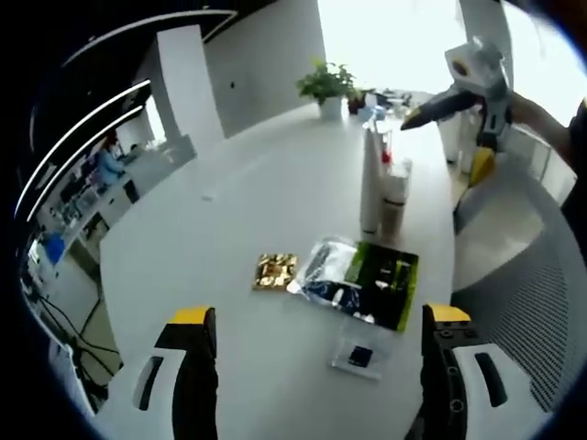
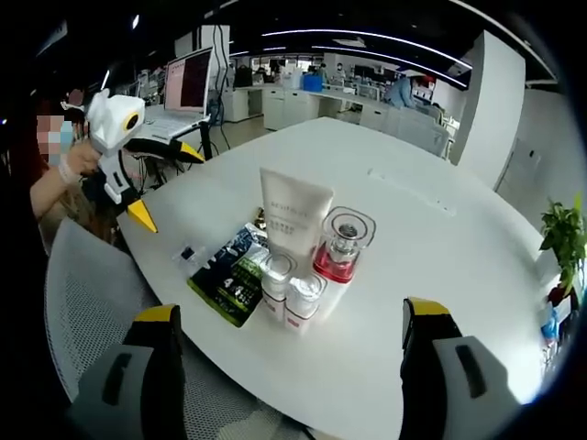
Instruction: Arrange the skincare products in the storage area until every visible bottle or jar stands upright without overlapping.
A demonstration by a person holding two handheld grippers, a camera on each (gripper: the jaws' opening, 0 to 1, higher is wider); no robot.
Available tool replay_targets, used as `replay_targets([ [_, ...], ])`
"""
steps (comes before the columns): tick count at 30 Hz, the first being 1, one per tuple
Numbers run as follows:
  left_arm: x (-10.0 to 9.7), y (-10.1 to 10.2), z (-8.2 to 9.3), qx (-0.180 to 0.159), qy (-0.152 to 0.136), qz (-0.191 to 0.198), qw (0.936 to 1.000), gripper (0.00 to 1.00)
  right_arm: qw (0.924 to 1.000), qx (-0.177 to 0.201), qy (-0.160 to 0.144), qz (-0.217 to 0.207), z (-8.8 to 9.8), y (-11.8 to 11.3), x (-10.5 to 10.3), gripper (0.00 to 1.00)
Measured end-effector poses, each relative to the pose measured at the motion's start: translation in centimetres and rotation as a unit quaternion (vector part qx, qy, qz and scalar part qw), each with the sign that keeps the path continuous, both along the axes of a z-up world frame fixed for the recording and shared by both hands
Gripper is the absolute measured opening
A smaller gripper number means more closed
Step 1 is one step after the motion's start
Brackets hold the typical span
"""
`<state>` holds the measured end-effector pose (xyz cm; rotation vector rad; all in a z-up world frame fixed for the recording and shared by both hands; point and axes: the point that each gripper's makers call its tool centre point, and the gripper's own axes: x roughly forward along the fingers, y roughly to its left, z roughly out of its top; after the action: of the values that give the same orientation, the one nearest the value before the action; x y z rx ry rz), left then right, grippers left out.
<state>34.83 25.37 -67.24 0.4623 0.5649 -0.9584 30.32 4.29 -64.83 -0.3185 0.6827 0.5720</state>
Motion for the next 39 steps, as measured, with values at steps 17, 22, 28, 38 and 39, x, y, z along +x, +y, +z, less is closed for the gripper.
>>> replay_targets([
  [17, 0.9, 0.7, 0.3, -0.004, -0.008, 0.002, 1.0, 0.97, 0.9999, -0.011, -0.002, -0.003, 0.6, 0.2, -0.5, 1.0],
  [22, 1.1, 0.7, 0.1, -0.004, -0.005, -0.006, 1.0, 0.97, 0.9999, -0.013, 0.002, -0.004, 0.4, 0.3, -0.4, 1.0],
  [28, 2.0, 0.4, 0.0, -0.01, 0.005, -0.009, 0.9999, 0.97, 0.9999, -0.011, 0.006, -0.001, 0.3, 0.6, -0.2, 1.0],
  [38, 2.7, -0.8, -0.4, -0.001, 0.006, -0.019, 0.9998, 0.97, 1.0, -0.008, 0.002, 0.0, 0.3, 0.1, 0.5, 1.0],
  [39, 3.0, -0.9, -0.5, -0.002, 0.006, -0.02, 0.9998, 0.97, 1.0, -0.009, 0.001, 0.0, 0.4, 0.0, 0.5, 1.0],
])
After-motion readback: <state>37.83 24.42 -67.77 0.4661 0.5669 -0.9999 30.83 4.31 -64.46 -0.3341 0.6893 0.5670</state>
